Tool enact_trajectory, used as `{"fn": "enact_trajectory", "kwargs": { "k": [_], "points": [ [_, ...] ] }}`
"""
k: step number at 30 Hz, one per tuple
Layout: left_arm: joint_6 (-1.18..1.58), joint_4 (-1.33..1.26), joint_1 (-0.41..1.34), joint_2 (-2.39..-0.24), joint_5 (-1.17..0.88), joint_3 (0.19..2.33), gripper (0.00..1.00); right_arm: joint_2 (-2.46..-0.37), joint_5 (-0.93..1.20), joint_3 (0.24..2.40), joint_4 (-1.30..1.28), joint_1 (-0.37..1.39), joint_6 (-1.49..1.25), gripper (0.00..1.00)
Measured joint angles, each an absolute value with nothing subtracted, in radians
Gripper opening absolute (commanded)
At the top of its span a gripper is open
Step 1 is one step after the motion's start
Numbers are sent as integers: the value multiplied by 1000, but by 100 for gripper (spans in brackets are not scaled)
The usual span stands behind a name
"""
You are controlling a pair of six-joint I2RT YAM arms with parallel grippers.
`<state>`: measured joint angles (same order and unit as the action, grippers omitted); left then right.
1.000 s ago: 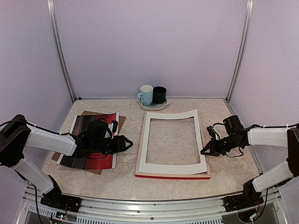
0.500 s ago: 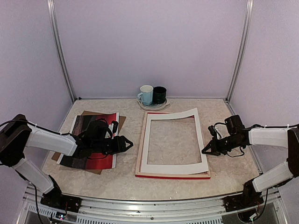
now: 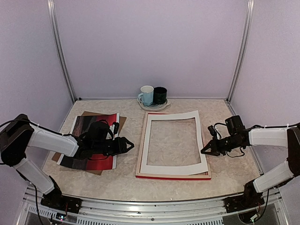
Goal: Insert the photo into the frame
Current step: Place the mat board on the glass panel.
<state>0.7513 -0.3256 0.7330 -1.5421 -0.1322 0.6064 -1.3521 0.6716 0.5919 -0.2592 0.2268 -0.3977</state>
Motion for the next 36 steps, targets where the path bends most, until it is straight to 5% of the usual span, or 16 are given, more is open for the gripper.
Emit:
{"fn": "enact_trajectory", "kwargs": {
  "k": [9, 14, 19, 36],
  "points": [
    [752, -329, 734, -1547, -137, 606, 61, -1360, 691, 583, -235, 226, -412, 15],
    [755, -329, 737, -1548, -139, 606, 61, -1352, 656, 589, -265, 225, -402, 41],
    [755, -329, 737, -1549, -139, 606, 61, -1309, 594, 610, -324, 223, -382, 52],
    [755, -329, 749, -1561, -139, 614, 63, -1221, 418, 711, -404, 233, -395, 48]
  ]
}}
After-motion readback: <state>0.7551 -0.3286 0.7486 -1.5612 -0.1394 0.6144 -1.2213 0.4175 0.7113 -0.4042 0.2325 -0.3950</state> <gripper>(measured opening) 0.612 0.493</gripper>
